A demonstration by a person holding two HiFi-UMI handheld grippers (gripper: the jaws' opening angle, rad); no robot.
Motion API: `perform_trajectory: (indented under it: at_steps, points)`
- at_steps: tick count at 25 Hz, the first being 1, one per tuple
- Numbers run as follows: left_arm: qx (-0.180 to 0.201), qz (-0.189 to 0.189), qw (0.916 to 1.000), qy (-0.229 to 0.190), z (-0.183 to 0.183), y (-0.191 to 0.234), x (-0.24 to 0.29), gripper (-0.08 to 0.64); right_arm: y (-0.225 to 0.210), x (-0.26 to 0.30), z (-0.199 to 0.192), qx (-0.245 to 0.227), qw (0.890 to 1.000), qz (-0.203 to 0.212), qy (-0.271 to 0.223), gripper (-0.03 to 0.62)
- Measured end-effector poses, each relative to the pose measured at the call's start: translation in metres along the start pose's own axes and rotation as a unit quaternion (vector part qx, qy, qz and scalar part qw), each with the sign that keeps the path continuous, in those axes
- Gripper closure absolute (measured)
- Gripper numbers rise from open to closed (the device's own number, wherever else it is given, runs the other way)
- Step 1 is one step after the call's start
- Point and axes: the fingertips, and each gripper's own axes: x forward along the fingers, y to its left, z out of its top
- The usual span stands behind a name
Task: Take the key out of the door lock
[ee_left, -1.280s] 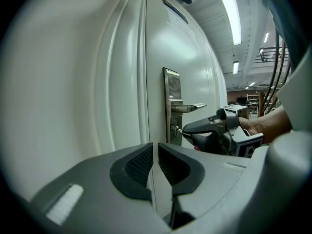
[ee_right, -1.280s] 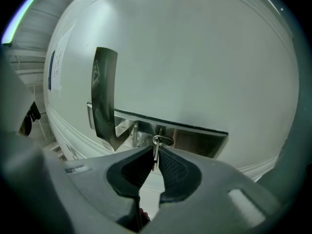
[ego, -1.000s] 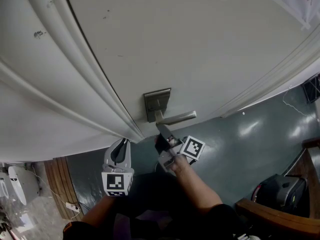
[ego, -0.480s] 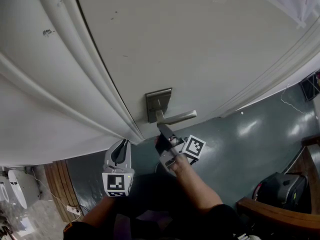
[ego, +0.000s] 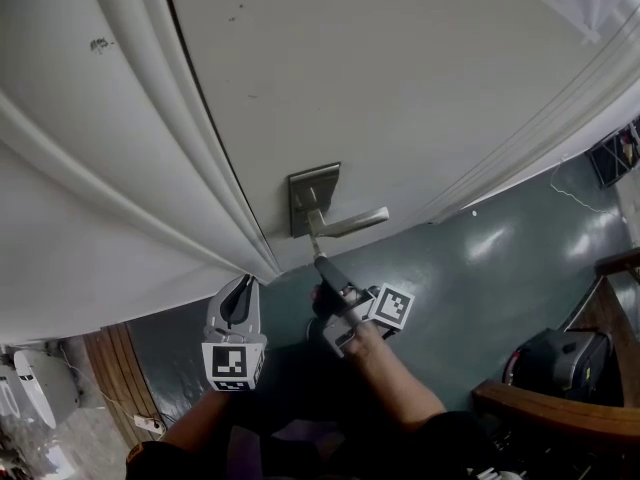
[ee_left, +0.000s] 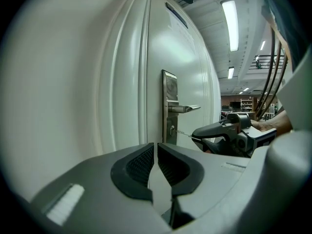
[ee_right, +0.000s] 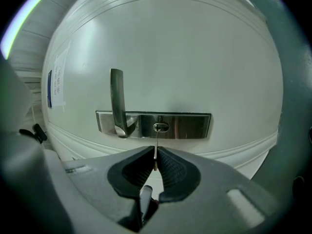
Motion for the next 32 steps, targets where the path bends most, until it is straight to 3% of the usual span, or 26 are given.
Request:
perform_trajectory:
  at_steps: [3, 6, 10, 15, 20, 32]
  points:
    - [-0.013, -0.005, 0.9999, -0.009, -0.003, 0.000, -0.001, 0.526, 0.006, -0.009, -0.011, -0.042, 0.999, -0.010, 0.000, 0.578]
    - [-0.016, -0.014, 0.9997, -0.008, -0.006, 0.001, -0.005, 0.543, 0.015, -0.017, -0.019, -0.139, 0.989, -0.045, 0.001, 0.578]
    - [-0.013, -0.028, 0.9995, -0.010, -0.003, 0.004, -0.013, 0.543, 0.022, -0.028, -0.023, -0.310, 0.944, -0.112, -0.003, 0.577]
    - [-0.008, -0.052, 0.9985, -0.014, -0.007, 0.008, -0.028, 0.543, 0.038, -0.033, -0.047, -0.425, 0.892, -0.150, -0.016, 0.577]
    - [-0.001, -0.079, 0.9966, -0.022, -0.010, 0.010, -0.050, 0.543, 0.051, -0.045, -0.078, -0.492, 0.849, -0.186, -0.039, 0.577]
    - [-0.016, -0.136, 0.9902, -0.027, -0.038, 0.018, -0.114, 0.543, 0.060, -0.077, -0.162, -0.558, 0.787, -0.256, -0.064, 0.577]
